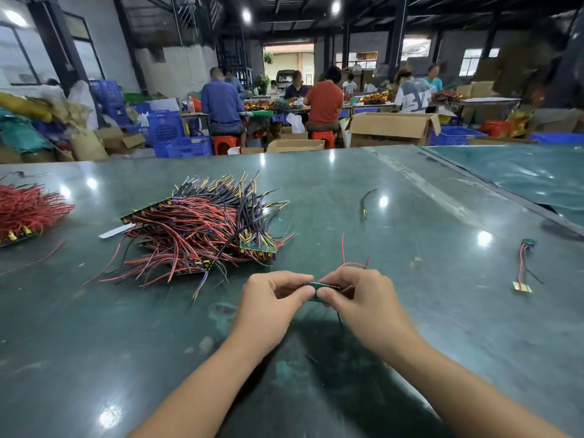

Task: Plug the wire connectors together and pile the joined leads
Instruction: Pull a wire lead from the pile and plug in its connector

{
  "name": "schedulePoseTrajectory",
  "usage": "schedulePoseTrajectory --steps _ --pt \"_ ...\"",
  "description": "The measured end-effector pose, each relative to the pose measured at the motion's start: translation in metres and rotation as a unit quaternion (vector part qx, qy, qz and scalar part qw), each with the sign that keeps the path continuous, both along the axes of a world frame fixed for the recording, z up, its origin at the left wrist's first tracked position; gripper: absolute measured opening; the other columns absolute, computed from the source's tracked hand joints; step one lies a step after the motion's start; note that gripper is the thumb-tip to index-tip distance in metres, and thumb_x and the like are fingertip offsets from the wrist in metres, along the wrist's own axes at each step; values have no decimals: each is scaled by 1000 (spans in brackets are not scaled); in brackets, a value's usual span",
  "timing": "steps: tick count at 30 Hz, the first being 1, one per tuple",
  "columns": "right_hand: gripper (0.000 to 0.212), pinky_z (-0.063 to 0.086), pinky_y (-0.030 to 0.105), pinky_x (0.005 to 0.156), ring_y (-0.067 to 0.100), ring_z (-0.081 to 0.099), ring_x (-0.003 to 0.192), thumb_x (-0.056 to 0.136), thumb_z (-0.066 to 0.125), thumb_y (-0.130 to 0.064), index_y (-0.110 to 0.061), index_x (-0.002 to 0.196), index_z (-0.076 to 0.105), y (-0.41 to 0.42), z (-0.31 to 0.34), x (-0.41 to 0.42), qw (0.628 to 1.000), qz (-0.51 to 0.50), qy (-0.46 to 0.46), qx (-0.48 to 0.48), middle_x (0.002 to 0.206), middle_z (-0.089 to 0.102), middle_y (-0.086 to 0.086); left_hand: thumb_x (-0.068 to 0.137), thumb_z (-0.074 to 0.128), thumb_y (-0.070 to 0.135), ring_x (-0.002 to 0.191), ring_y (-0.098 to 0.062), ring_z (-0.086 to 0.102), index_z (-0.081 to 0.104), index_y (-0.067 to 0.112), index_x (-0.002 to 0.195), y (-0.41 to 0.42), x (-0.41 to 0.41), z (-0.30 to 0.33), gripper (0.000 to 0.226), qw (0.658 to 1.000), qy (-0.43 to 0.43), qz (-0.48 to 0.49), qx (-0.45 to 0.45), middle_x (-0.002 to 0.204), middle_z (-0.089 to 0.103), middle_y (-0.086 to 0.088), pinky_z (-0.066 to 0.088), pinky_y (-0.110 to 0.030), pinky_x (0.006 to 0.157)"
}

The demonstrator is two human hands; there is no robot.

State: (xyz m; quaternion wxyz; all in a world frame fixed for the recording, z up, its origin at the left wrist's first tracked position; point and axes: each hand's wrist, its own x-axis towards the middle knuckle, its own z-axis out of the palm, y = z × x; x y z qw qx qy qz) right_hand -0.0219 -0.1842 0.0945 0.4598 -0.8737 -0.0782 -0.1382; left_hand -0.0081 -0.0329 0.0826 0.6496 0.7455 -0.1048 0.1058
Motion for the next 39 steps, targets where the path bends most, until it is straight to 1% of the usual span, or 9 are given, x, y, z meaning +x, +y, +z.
schedulePoseTrajectory --steps 9,14,17,19,21,26,29,34,39 --pt "3 47 30 74 13 61 77 83 70 -22 -21 85 72 11 -6 2 992 -74 -75 -70 81 67 -8 76 75 5 68 0 67 72 29 73 4 6 -5 25 996 -15 85 20 71 73 11 50 -14 68" --pt "4 46 30 75 18 59 78 84 69 -18 -19 88 71 -9 -6 10 989 -88 -80 -91 82 61 -8 83 66 -3 70 -2 65 70 20 82 19 10 -2 23 990 -13 97 -106 74 73 8 52 -19 72" --pt "30 31 19 94 18 48 112 86 65 -36 -23 113 67 -14 -12 10 979 -74 -44 -184 111 62 -9 84 62 -8 74 -2 63 69 16 88 15 7 1 25 989 -32 50 -132 76 71 7 51 -15 76" --pt "42 15 25 103 18 27 126 87 57 -51 -32 125 59 -12 -14 8 961 -100 -61 -250 128 51 -15 83 61 -10 71 -2 61 67 16 89 12 6 1 27 989 -34 18 -139 72 70 6 49 -11 73" --pt "35 15 26 97 16 28 120 88 53 -54 -38 117 62 -7 -8 5 970 -98 -88 -203 120 52 -19 83 61 -12 75 -3 65 66 13 88 11 4 2 26 989 -42 -14 -142 75 72 5 48 -12 74" --pt "16 49 23 79 6 63 83 92 59 -30 -28 99 72 5 3 -5 993 74 -6 93 89 71 -19 81 61 -10 86 -8 67 65 3 82 7 -2 3 14 984 -68 -112 -124 88 72 4 49 -16 78" --pt "19 51 26 77 9 63 78 93 57 -16 -26 94 72 6 1 -5 992 60 -25 106 86 71 -7 78 68 -6 84 -7 65 66 8 81 7 -3 2 15 986 -50 -117 -110 88 71 4 48 -17 77" --pt "20 48 12 72 2 66 75 87 65 -5 -23 89 73 8 -3 -7 992 62 -69 81 80 72 -7 81 72 8 73 -10 65 59 5 96 3 -3 0 20 985 45 -131 -99 84 71 0 53 -24 69" --pt "10 55 23 65 12 68 63 81 71 -5 -9 72 72 6 2 -5 965 36 10 259 68 72 3 83 65 2 77 -12 68 68 7 86 4 -3 0 7 980 73 -122 -142 83 74 -6 52 -19 67"
